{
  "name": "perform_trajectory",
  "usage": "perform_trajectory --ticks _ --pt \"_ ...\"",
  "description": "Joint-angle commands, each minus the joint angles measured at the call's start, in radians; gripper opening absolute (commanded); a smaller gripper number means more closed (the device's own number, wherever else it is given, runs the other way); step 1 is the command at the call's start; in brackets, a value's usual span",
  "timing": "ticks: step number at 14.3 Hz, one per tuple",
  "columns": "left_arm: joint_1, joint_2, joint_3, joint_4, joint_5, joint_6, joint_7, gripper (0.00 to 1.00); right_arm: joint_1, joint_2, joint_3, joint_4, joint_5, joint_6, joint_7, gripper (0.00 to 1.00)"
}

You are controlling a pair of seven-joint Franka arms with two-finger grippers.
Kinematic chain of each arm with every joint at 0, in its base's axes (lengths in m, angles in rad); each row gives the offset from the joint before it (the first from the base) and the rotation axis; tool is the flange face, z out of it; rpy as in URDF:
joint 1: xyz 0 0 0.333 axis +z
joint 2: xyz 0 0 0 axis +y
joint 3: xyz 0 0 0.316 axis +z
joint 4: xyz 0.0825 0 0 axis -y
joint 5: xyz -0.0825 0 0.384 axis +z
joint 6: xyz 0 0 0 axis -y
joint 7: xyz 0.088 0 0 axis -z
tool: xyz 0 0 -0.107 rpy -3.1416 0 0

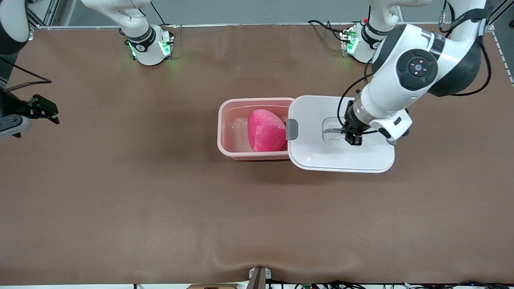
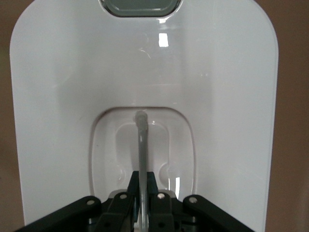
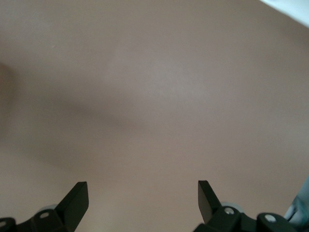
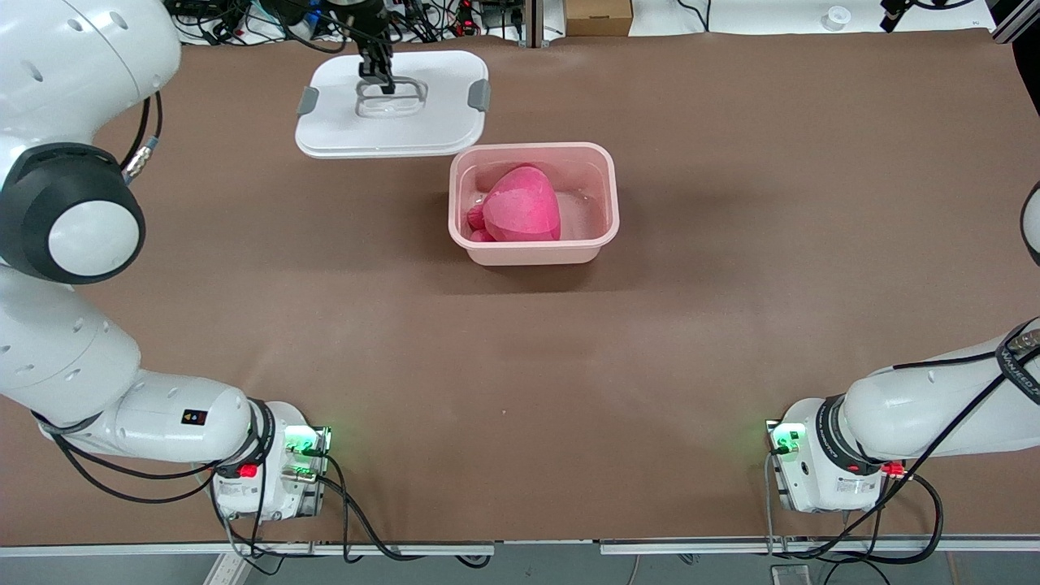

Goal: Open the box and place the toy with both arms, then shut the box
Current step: 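Lower the lid onto the box with the left gripper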

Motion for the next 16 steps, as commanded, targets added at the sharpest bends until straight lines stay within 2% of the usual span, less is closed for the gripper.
perform_trajectory --ticks 1,3,4,8,12,16 --pt "-0.029 0.009 -0.003 0.002 -0.003 0.020 -0.050 0.00 -0.014 -0.051 0.025 -0.031 0.028 -0.026 0.199 1.00" --pt "-0.049 0.013 -0.003 0.004 0.014 0.033 -0.093 0.00 -0.026 -0.057 0.016 -0.026 0.115 -0.052 0.293 1.00" --pt "-0.061 0.019 -0.003 0.004 0.019 0.038 -0.110 0.00 -0.034 -0.060 0.015 -0.023 0.129 -0.066 0.308 1.00" --pt "-0.113 0.042 -0.003 0.005 0.019 0.061 -0.179 0.00 -0.035 -0.060 0.016 0.029 0.132 -0.138 0.336 1.00" --pt "-0.153 0.070 -0.003 0.007 0.020 0.069 -0.223 0.00 0.015 -0.059 0.019 0.035 0.108 -0.124 0.440 1.00" --pt "-0.211 0.098 -0.001 0.007 0.049 0.098 -0.280 0.00 0.024 -0.052 0.022 0.043 0.062 -0.095 0.443 1.00"
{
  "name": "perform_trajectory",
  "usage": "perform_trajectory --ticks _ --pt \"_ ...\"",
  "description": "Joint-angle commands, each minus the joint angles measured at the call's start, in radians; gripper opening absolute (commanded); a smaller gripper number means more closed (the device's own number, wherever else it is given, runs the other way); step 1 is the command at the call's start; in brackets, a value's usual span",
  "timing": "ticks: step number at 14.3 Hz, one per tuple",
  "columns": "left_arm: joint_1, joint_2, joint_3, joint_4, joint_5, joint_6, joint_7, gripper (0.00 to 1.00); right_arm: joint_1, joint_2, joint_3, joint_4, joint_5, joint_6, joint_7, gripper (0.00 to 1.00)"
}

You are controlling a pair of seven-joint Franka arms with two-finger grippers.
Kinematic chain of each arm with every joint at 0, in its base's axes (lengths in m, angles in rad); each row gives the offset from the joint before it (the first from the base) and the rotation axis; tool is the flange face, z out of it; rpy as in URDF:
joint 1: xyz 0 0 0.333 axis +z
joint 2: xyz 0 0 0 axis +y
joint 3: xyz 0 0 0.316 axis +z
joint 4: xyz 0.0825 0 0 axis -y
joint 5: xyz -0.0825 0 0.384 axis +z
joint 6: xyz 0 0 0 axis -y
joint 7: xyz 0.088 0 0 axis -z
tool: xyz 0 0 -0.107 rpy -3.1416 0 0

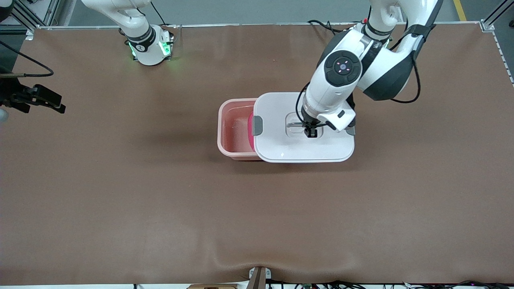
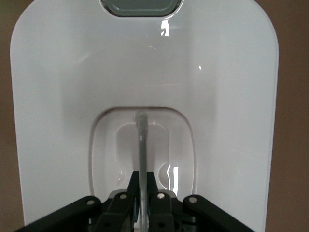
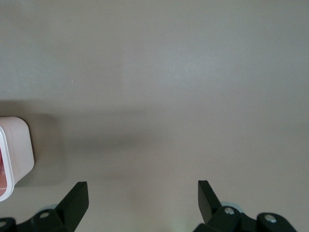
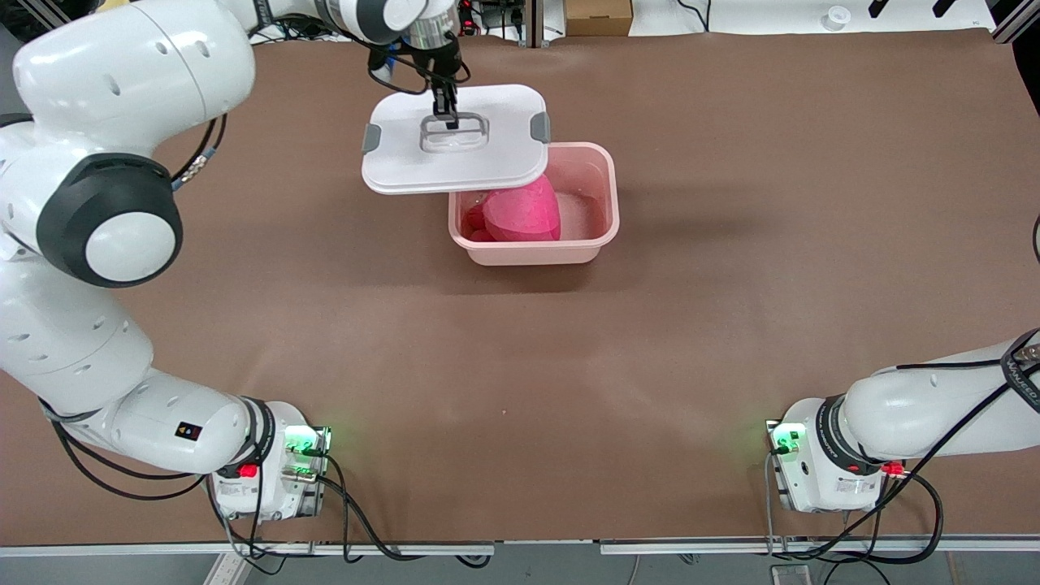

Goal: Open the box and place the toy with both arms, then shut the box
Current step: 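Lower the lid onto the box with the left gripper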

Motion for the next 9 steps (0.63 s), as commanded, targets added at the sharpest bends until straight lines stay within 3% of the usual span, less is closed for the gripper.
perform_trajectory --ticks 1,9 --pt "-0.037 0.015 -0.002 0.007 0.047 0.032 -0.078 0.00 -0.004 0.000 0.000 0.013 -0.024 0.012 0.021 1.00" --pt "-0.106 0.061 -0.002 0.024 0.064 0.080 -0.141 0.00 -0.017 0.000 -0.004 0.013 -0.023 0.018 0.014 1.00"
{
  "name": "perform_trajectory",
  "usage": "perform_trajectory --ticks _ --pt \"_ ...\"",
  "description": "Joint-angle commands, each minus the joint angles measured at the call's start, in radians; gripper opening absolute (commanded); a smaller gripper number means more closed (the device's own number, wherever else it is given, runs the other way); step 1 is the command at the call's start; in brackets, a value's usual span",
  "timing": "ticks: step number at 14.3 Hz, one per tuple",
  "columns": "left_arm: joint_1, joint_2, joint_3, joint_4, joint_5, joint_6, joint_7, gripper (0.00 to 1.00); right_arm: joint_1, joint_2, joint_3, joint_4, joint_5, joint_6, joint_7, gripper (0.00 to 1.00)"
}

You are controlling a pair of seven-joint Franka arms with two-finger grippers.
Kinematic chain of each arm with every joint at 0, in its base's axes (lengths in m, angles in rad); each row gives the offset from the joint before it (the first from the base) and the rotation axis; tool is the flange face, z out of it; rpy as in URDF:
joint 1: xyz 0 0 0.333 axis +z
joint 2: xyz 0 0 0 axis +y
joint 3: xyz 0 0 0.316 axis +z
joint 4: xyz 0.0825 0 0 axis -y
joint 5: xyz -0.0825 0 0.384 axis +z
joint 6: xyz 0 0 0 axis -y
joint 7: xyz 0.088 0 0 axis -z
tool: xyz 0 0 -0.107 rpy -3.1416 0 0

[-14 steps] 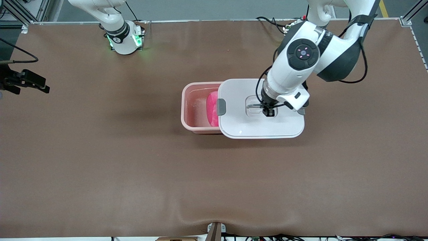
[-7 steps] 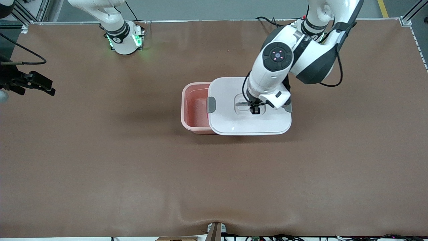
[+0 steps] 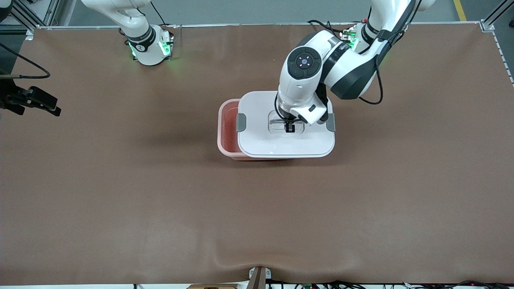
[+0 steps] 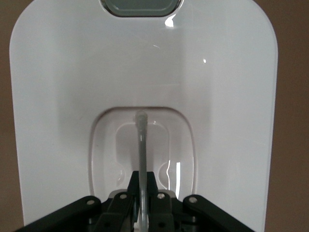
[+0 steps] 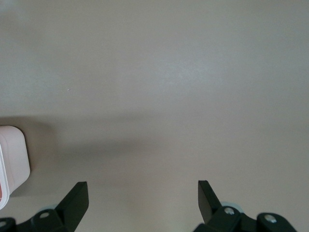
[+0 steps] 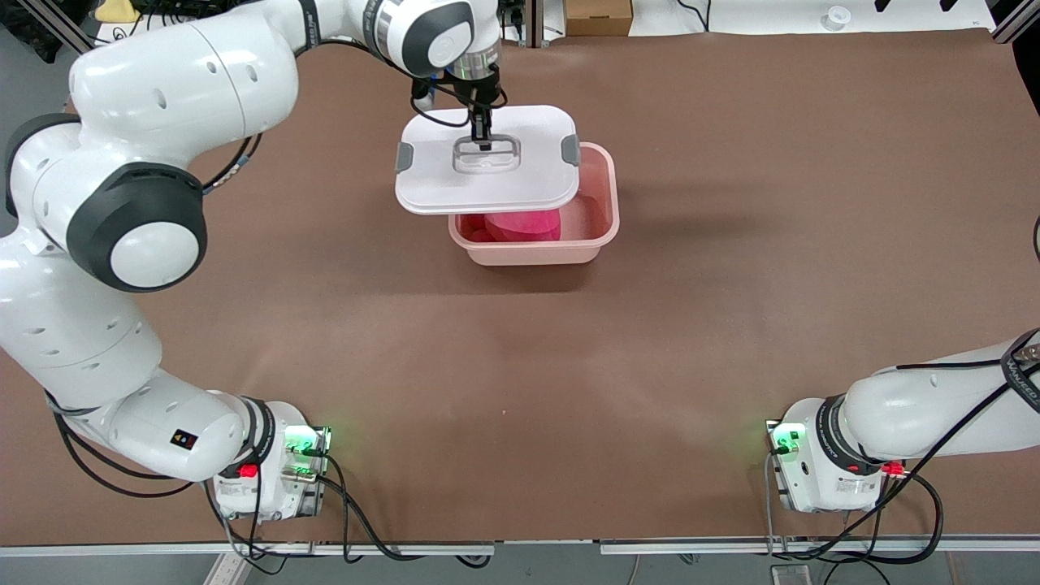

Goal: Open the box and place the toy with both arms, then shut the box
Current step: 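Lower the lid onto the box with the left gripper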

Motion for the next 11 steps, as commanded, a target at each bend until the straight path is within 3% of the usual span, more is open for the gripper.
perform_trajectory --ticks 1,6,11 --pt "-0.017 0.016 -0.002 0.022 0.024 0.026 -0.045 0.00 -0.013 0.000 0.007 0.011 -0.012 0.003 0.017 1.00" --pt "-0.103 0.071 0.000 0.025 0.103 0.064 -0.167 0.00 -0.015 0.015 0.007 0.011 -0.012 0.007 0.018 1.00" --pt "-0.124 0.094 -0.002 0.039 0.120 0.097 -0.207 0.00 -0.026 0.014 0.005 0.013 -0.006 0.003 0.018 1.00"
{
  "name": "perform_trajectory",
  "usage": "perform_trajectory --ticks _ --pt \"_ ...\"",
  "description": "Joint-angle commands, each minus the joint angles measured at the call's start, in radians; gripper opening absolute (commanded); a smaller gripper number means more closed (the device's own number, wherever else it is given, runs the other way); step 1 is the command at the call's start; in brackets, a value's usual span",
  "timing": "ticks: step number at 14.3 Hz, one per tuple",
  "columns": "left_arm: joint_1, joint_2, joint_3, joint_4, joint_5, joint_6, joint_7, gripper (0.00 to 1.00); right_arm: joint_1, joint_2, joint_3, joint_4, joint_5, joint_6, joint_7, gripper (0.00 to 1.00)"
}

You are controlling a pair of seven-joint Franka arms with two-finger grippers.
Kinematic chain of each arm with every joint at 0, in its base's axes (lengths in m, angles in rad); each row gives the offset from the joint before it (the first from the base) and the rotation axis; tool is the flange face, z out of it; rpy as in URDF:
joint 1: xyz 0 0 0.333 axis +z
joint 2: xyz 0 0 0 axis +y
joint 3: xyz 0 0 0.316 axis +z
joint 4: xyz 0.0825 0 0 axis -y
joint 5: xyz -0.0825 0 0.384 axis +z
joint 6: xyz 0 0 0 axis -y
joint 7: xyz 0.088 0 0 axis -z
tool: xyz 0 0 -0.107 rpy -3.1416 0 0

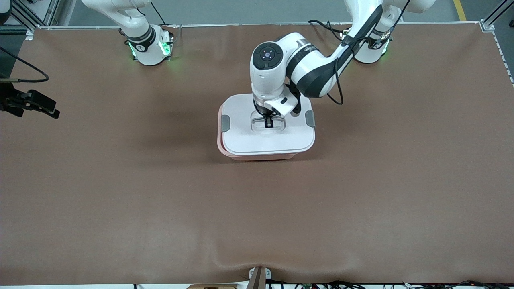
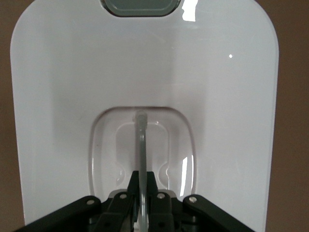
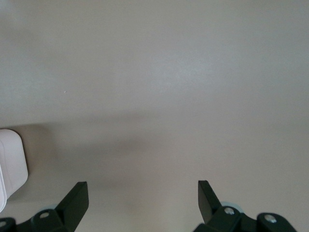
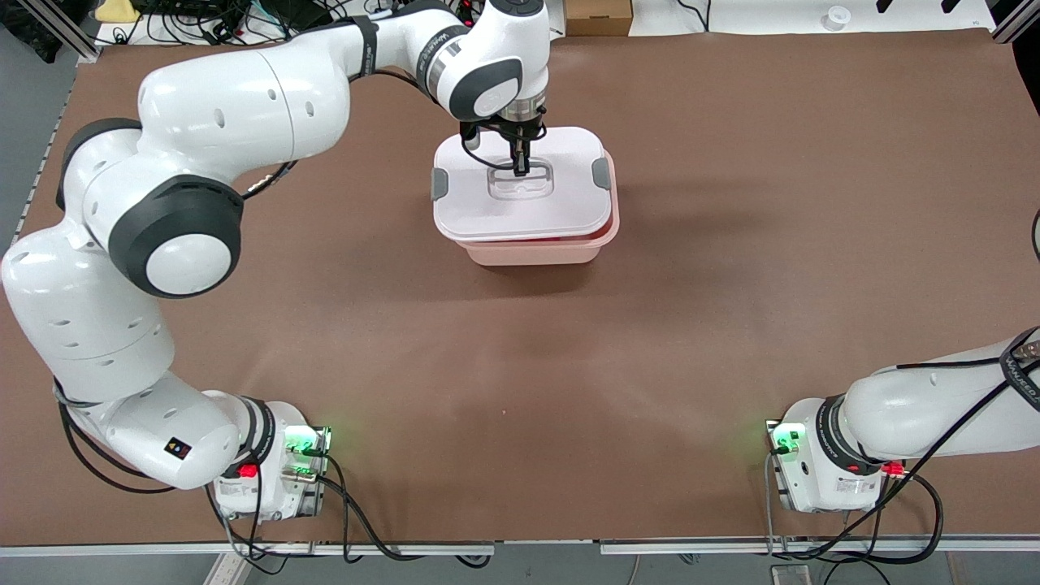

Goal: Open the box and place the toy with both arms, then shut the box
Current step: 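Lower the lid onto the box with the left gripper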

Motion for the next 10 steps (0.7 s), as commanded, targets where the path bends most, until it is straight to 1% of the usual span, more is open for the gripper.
perform_trajectory --ticks 1,4,10 --pt "-0.013 0.017 0.000 0.032 0.024 0.013 -0.017 0.00 -0.015 0.003 0.010 0.013 -0.006 -0.008 0.014 1.00" --pt "-0.025 0.027 -0.002 0.032 0.024 0.059 -0.031 0.00 -0.015 0.003 0.008 0.013 -0.006 -0.006 0.014 1.00" --pt "-0.027 0.035 -0.002 0.029 0.041 0.066 -0.032 0.00 -0.014 0.006 0.010 0.011 -0.004 -0.005 0.014 1.00"
